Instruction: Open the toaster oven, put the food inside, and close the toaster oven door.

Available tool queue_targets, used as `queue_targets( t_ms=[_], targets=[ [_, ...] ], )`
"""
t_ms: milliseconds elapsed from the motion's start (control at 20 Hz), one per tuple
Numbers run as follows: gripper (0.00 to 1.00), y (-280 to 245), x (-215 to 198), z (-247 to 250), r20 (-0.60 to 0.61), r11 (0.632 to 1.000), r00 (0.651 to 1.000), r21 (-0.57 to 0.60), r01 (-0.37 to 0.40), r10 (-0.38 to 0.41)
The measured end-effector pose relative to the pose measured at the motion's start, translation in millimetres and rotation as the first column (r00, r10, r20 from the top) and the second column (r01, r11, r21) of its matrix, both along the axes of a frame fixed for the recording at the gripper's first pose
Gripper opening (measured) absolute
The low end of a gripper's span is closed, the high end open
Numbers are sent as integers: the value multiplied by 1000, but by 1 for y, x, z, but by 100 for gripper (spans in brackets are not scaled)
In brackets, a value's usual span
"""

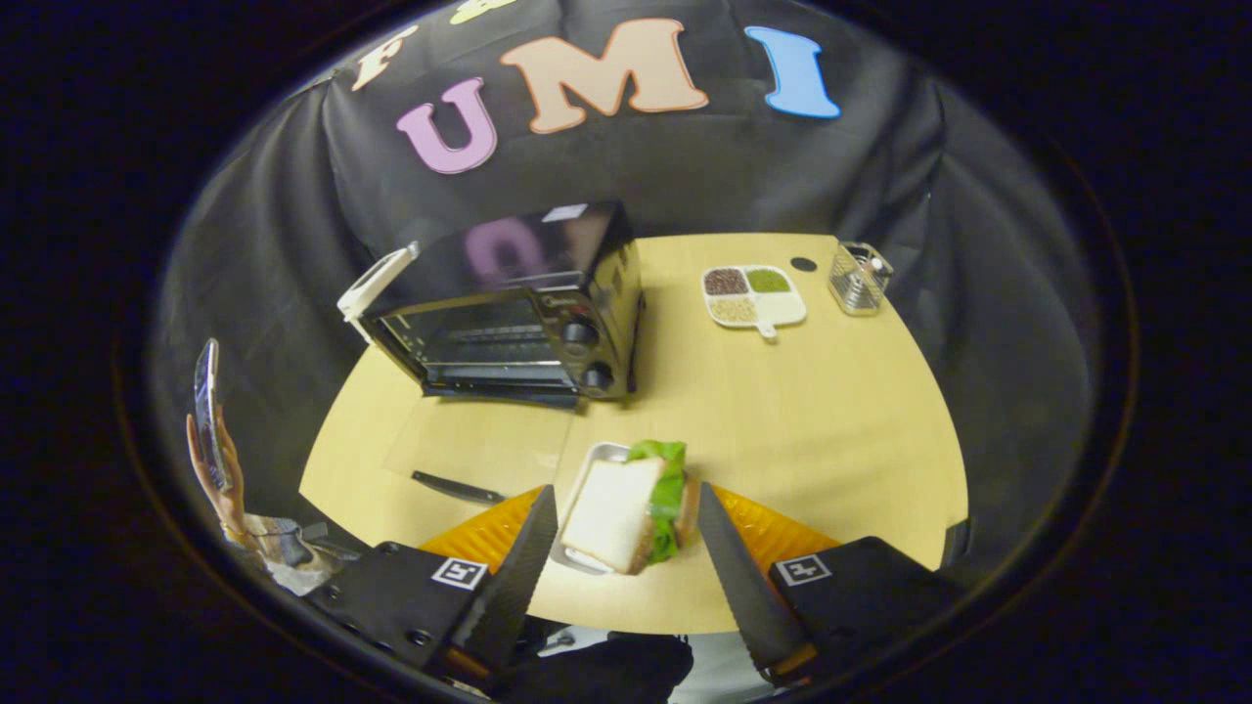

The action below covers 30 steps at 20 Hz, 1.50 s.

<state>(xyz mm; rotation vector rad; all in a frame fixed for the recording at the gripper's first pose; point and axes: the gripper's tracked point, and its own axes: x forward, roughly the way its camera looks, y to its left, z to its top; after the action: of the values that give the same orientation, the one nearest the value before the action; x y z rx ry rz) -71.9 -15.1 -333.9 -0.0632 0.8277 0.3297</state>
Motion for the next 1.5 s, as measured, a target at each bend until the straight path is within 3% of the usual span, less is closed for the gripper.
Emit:
queue_targets(
  t_ms=[250,500,650,800,950,1050,1150,1500],
  targets=[
    [91,-2,4,-34,-90,999,996,44,-22,26],
    [91,-11,13,-83,-169,998,983,-6,-68,66],
    [89,-1,15,-90,-221,996,973,79,-52,68],
    [67,10,14,-93,-283,986,959,164,17,30],
    [53,17,19,-77,-281,958,960,272,92,-12],
    [43,14,25,-74,-281,932,956,315,178,-88],
    [33,15,21,-70,-289,917,951,338,210,-111],
    [33,61,13,-36,-259,852,959,472,229,-114]
  ],
)
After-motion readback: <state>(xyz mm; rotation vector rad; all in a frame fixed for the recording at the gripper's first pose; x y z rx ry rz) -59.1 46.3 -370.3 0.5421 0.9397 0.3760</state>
